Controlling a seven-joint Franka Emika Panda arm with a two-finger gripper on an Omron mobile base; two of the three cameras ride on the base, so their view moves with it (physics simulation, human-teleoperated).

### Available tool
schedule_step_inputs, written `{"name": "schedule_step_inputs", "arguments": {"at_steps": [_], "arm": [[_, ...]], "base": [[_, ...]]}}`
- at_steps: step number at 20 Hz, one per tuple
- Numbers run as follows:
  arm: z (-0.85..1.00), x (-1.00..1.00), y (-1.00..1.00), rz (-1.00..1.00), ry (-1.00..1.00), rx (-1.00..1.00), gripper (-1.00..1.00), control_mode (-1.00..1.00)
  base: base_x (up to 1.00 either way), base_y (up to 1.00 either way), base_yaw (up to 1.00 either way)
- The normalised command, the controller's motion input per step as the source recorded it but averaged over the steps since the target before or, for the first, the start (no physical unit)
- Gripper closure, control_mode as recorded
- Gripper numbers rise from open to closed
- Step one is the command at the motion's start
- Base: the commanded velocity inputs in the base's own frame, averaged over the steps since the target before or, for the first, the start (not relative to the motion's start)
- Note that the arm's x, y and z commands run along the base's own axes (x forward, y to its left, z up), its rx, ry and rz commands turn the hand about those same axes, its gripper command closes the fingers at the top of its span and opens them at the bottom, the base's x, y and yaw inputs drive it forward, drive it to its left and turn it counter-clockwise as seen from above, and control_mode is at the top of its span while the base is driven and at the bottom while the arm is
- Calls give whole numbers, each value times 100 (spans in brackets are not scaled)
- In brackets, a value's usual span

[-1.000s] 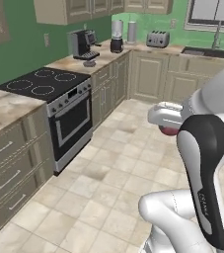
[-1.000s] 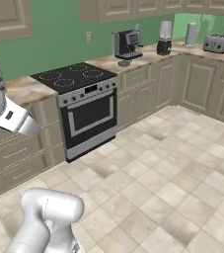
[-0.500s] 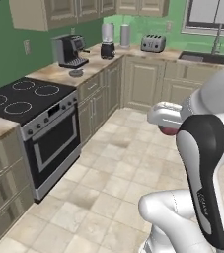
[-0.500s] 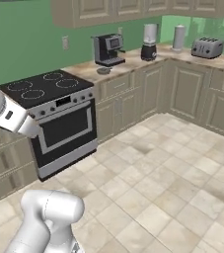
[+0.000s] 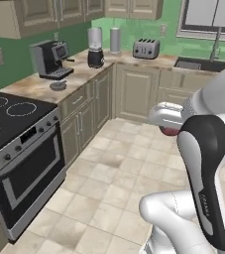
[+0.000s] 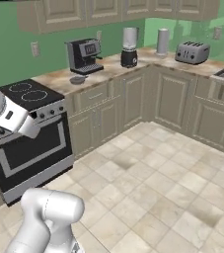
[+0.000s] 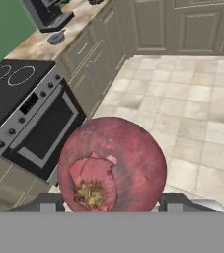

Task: Grab the garlic and onion from the fridge, place them in the blender, close the lid, and turn on the blender to create a marinade.

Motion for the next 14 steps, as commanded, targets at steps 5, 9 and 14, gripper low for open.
{"name": "schedule_step_inputs", "arguments": {"at_steps": [5,9,14], "arm": [[0,0,0,0,0,0,100,100],[0,0,0,0,0,0,100,100],[0,0,0,0,0,0,100,100]], "base": [[100,-16,-13],[100,-21,-8],[100,-23,-4]]}}
